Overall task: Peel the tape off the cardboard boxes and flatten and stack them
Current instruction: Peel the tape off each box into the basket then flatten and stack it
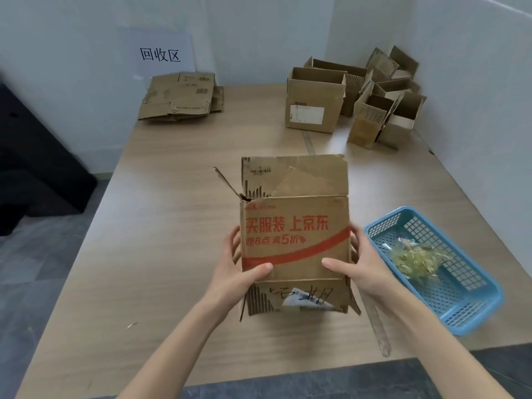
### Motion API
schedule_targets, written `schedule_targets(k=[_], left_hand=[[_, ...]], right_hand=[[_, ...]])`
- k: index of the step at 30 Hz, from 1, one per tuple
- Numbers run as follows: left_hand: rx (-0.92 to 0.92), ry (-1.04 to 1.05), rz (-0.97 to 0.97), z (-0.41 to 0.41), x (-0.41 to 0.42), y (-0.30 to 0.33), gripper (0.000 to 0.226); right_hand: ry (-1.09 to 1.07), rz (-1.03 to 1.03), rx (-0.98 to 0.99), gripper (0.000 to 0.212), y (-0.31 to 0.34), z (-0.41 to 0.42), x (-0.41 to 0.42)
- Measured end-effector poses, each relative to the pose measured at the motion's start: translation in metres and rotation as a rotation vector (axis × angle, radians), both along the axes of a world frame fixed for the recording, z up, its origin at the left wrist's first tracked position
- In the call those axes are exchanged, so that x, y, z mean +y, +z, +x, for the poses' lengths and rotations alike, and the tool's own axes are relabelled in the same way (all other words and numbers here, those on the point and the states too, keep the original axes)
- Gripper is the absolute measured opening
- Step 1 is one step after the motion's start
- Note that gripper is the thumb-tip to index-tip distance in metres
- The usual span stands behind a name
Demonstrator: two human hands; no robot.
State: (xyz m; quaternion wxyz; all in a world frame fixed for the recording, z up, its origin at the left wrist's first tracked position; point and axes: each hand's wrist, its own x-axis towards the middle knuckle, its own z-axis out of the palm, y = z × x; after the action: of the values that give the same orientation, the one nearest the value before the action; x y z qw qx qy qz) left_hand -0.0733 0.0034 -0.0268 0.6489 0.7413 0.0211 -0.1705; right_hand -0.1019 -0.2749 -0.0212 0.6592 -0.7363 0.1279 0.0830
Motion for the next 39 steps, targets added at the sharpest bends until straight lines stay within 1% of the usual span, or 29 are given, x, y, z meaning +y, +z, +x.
schedule_targets(k=[2, 3, 4, 5, 6, 7, 8, 9, 11, 12, 13, 15, 16, 18, 20, 22, 24, 25, 27, 28, 30, 32, 33, 35, 36, 37, 38, 39], left_hand=[[-0.094, 0.042, -0.061, 0.007, 0.001, 0.01, 0.098], [-0.121, 0.077, -0.096, 0.01, 0.002, 0.016, 0.089], [-0.12, 0.105, -0.141, 0.013, 0.003, 0.024, 0.078], [-0.088, 0.115, -0.181, 0.015, 0.005, 0.03, 0.071], [-0.043, 0.113, -0.21, 0.017, 0.008, 0.035, 0.069], [-0.002, 0.113, -0.222, 0.018, 0.012, 0.038, 0.069], [0.029, 0.117, -0.233, 0.018, 0.016, 0.04, 0.071], [0.052, 0.114, -0.251, 0.019, 0.02, 0.04, 0.076], [0.069, 0.103, -0.293, 0.019, 0.025, 0.043, 0.082], [0.063, 0.107, -0.309, 0.018, 0.026, 0.047, 0.08], [0.053, 0.12, -0.285, 0.018, 0.026, 0.05, 0.077], [0.025, 0.133, -0.134, 0.017, 0.024, 0.059, 0.065], [0.031, 0.128, -0.04, 0.016, 0.023, 0.062, 0.054], [0.102, 0.146, 0.086, 0.014, 0.024, 0.06, 0.032], [0.161, 0.165, 0.196, 0.012, 0.024, 0.056, 0.025], [0.138, 0.174, 0.257, 0.01, 0.021, 0.055, 0.015], [0.027, 0.155, 0.278, 0.008, 0.019, 0.053, 0.006], [-0.035, 0.134, 0.279, 0.006, 0.019, 0.05, 0.004], [-0.127, 0.1, 0.296, 0.004, 0.021, 0.045, 0.007], [-0.18, 0.075, 0.306, 0.002, 0.023, 0.044, 0.011], [-0.305, 0.022, 0.317, 0.0, 0.025, 0.043, 0.012], [-0.387, 0.021, 0.324, 0.002, 0.029, 0.045, 0.022], [-0.424, 0.028, 0.328, 0.005, 0.032, 0.046, 0.03], [-0.53, 0.015, 0.342, 0.011, 0.038, 0.047, 0.047], [-0.572, -0.011, 0.354, 0.013, 0.042, 0.048, 0.054], [-0.6, -0.046, 0.365, 0.014, 0.046, 0.05, 0.061], [-0.625, -0.078, 0.381, 0.014, 0.05, 0.051, 0.067], [-0.651, -0.096, 0.403, 0.013, 0.053, 0.05, 0.07]], right_hand=[[0.078, 0.014, -0.056, 0.102, 0.014, 0.009, -0.002], [0.129, 0.057, -0.05, 0.095, 0.022, 0.012, -0.002], [0.177, 0.135, -0.023, 0.085, 0.03, 0.014, -0.003], [0.202, 0.259, 0.015, 0.078, 0.036, 0.015, -0.006], [0.184, 0.397, 0.063, 0.08, 0.039, 0.016, -0.01], [0.137, 0.51, 0.123, 0.086, 0.043, 0.018, -0.013], [0.095, 0.544, 0.181, 0.091, 0.046, 0.021, -0.015], [0.065, 0.491, 0.225, 0.094, 0.047, 0.023, -0.015], [0.049, 0.236, 0.284, 0.096, 0.048, 0.029, -0.009], [0.06, 0.121, 0.299, 0.097, 0.049, 0.031, -0.004], [0.069, 0.034, 0.303, 0.101, 0.051, 0.031, 0.001], [0.097, -0.078, 0.269, 0.115, 0.057, 0.032, 0.008], [0.124, -0.126, 0.238, 0.119, 0.061, 0.032, 0.01], [0.186, -0.224, 0.176, 0.128, 0.068, 0.034, 0.014], [0.195, -0.317, 0.121, 0.138, 0.075, 0.036, 0.022], [0.139, -0.481, 0.007, 0.141, 0.081, 0.039, 0.036], [0.133, -0.776, -0.127, 0.139, 0.087, 0.045, 0.052], [0.156, -0.947, -0.165, 0.136, 0.089, 0.048, 0.059], [0.215, -1.257, -0.185, 0.128, 0.091, 0.056, 0.069], [0.252, -1.374, -0.181, 0.123, 0.092, 0.059, 0.072], [0.303, -1.492, -0.159, 0.107, 0.098, 0.065, 0.078], [0.334, -1.457, -0.176, 0.088, 0.107, 0.071, 0.077], [0.373, -1.377, -0.183, 0.079, 0.112, 0.074, 0.073], [0.464, -1.13, -0.168, 0.054, 0.125, 0.078, 0.059], [0.454, -0.999, -0.178, 0.037, 0.131, 0.078, 0.051], [0.401, -0.885, -0.198, 0.024, 0.134, 0.079, 0.042], [0.339, -0.801, -0.223, 0.022, 0.136, 0.08, 0.034], [0.305, -0.754, -0.245, 0.03, 0.137, 0.081, 0.027]])
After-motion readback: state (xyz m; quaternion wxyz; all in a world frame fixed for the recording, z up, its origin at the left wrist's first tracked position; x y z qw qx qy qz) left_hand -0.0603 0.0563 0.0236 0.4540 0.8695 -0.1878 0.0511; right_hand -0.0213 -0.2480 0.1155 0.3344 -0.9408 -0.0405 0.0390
